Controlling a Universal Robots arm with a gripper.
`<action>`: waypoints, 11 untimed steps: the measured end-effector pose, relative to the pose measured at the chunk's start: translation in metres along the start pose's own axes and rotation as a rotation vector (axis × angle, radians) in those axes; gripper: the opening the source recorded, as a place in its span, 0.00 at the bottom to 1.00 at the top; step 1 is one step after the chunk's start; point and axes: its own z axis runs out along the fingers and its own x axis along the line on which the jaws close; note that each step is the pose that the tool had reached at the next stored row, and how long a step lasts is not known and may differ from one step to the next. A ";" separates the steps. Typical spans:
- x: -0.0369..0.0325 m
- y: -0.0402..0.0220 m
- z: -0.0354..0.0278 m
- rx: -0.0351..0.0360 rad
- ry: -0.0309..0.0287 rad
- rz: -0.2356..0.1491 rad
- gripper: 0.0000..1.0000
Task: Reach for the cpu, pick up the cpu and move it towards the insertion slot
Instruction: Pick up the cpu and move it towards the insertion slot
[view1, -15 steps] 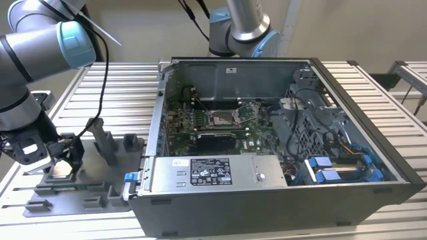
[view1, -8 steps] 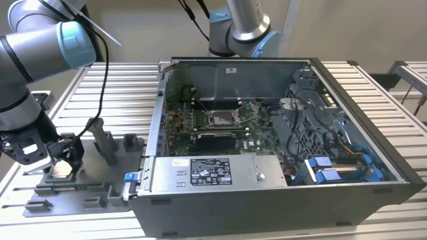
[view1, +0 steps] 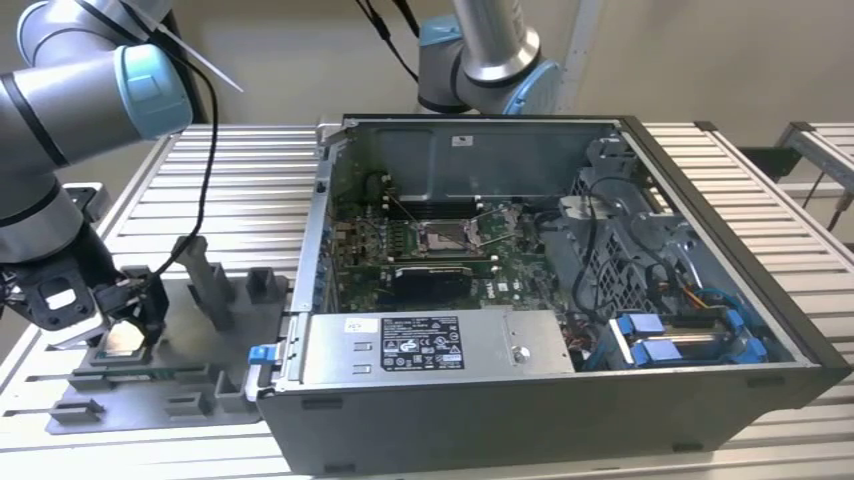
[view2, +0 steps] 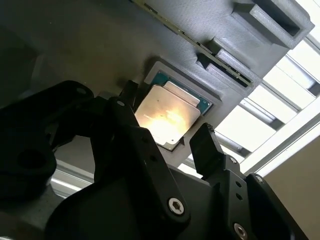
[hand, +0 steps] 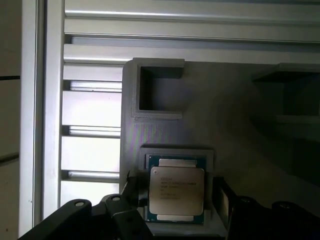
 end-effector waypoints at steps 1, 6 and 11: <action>0.0000 0.0000 0.0000 0.0000 0.0001 0.000 1.00; 0.0000 0.0000 0.0000 0.0001 0.0001 0.000 0.00; 0.0000 0.0000 0.0001 0.0001 0.0000 0.000 0.00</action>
